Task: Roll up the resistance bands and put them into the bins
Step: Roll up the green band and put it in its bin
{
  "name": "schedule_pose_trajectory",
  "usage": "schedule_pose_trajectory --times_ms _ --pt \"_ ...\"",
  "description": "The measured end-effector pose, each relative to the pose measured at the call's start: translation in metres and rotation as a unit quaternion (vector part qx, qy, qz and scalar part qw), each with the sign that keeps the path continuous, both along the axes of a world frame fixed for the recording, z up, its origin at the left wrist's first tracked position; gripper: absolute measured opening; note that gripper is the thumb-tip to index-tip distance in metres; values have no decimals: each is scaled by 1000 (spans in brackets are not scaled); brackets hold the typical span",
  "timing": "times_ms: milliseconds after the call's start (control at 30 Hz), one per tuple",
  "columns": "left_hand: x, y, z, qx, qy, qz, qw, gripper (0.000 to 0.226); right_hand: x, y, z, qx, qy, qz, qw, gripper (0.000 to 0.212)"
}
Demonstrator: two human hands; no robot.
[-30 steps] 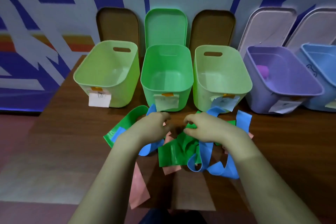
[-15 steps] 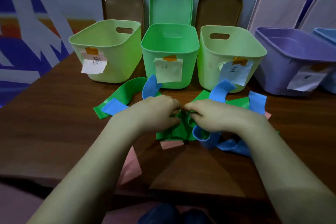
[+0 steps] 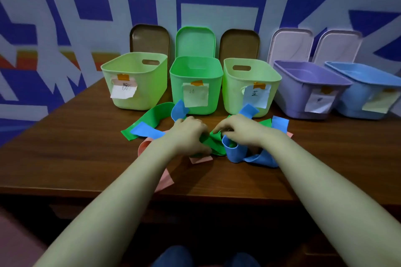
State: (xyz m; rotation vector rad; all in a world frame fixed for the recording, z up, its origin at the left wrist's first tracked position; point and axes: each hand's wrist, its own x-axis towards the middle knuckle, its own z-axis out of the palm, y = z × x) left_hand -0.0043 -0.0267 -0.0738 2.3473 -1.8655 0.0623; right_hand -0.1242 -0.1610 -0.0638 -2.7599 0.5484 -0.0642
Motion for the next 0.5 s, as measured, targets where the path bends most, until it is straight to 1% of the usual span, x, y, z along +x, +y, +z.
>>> schedule_pose_trajectory --times_ms 67,133,200,300,400,467,500 --pt "0 1 3 -42 3 8 999 40 -1 0 1 -6 -39 -22 999 37" --pt "3 1 9 -92 27 20 995 32 -1 -1 3 -6 -102 -55 993 35" --pt "7 2 15 -155 69 30 985 23 2 -3 8 -18 -157 -96 983 35" --pt "12 3 26 -240 102 57 964 16 8 -2 23 -39 -212 -154 964 35" --pt "17 6 38 -305 139 98 937 18 12 0 42 -14 -286 -201 937 34" --pt "20 8 44 -346 167 115 916 20 13 3 52 31 -347 -219 911 28" --pt "20 10 47 -373 194 116 900 20 14 6 55 57 -371 -225 899 25"
